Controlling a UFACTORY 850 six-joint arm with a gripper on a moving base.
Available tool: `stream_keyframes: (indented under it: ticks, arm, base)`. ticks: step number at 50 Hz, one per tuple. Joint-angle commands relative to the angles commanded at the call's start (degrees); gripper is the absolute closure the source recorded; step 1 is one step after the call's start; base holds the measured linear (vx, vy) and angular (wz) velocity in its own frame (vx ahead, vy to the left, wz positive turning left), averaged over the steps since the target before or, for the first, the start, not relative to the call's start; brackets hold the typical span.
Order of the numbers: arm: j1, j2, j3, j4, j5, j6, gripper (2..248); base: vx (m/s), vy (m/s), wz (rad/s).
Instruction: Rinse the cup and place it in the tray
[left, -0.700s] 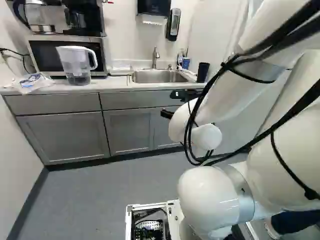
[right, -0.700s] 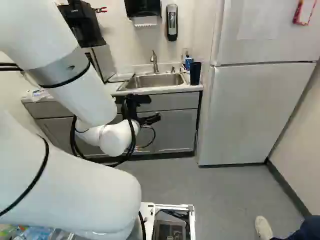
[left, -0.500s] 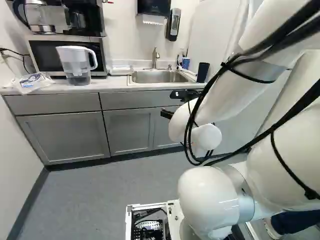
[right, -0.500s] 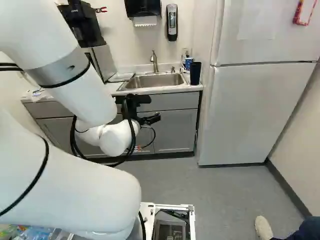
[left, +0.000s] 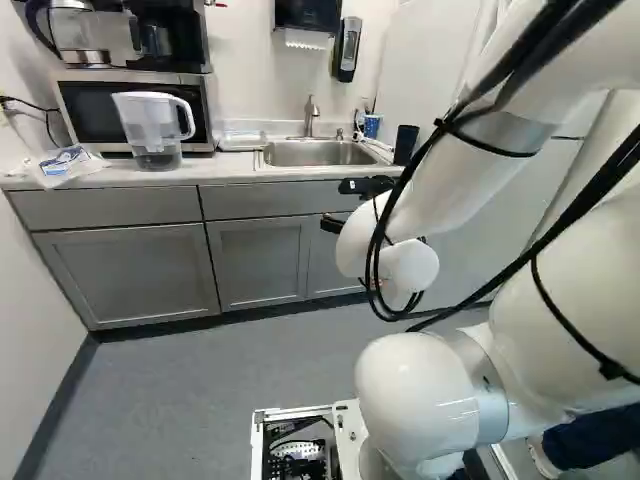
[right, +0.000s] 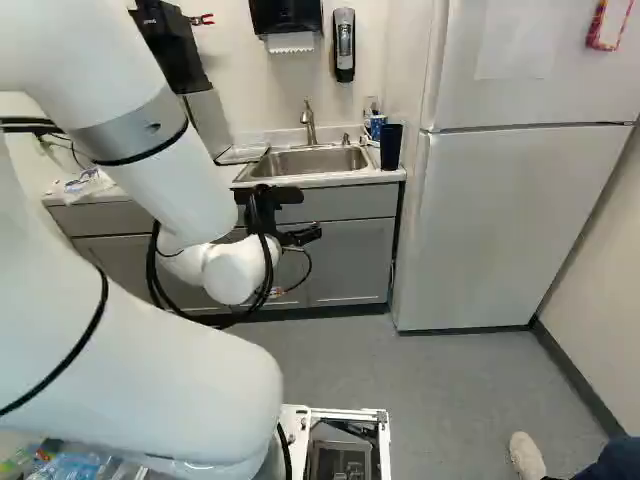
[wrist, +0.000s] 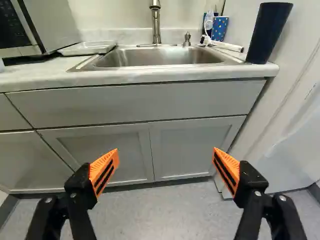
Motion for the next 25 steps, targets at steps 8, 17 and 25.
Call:
stream_keyframes:
  ticks: [8,17,25]
  arm:
    - [0.0,0.0,-1.0,0.0,0.0,0.0,3]
    - [0.0,0.18,-2.15,0.0,0.0,0.0,3]
    - [0.0,0.3,-3.21,0.0,0.0,0.0,3]
  base:
    - [0.0,0.0,0.0]
    - [0.0,0.0,0.0]
    - [0.0,0.0,0.0]
